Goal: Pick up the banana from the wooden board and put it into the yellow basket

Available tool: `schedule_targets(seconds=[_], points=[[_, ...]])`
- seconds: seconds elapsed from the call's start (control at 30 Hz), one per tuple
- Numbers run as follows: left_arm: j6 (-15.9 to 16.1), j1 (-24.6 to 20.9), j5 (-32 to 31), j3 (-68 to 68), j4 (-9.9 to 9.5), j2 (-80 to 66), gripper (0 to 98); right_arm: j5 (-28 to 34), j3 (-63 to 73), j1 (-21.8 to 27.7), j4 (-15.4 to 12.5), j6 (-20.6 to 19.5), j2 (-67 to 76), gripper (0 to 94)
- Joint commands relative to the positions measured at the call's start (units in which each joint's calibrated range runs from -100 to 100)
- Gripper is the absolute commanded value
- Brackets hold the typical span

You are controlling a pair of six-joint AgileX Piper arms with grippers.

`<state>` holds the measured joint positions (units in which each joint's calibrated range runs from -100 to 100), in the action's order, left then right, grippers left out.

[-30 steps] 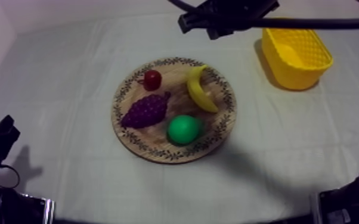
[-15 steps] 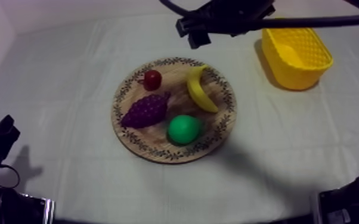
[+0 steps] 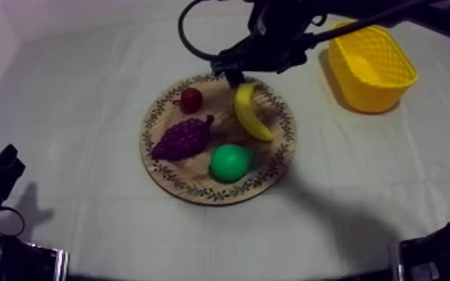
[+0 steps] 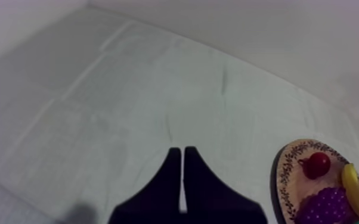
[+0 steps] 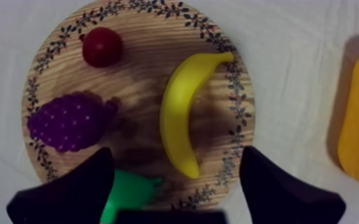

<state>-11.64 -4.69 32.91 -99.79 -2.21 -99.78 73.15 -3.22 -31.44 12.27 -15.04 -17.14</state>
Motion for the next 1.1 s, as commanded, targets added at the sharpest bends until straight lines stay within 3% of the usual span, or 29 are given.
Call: schedule_targets(seconds=[0.0,0.9,1.0,1.07], points=[[0.0,0.0,0.0,0.0,0.03,0.0,0.1,-0.3,1.1,0.4,-0.1,0.1,-3.0,60.1],[0.0,0.0,0.0,0.0,0.03,0.0,0.1,-4.1,10.4,1.7,0.6,0.3,-24.7,52.2],[0.0,0.0,0.0,0.0,0.03,0.0,0.1,-4.2,10.7,1.7,0.7,0.6,-25.7,46.1],[0.0,0.0,0.0,0.0,0.03,0.0,0.1,-4.2,10.8,1.7,0.8,0.7,-26.1,34.8]])
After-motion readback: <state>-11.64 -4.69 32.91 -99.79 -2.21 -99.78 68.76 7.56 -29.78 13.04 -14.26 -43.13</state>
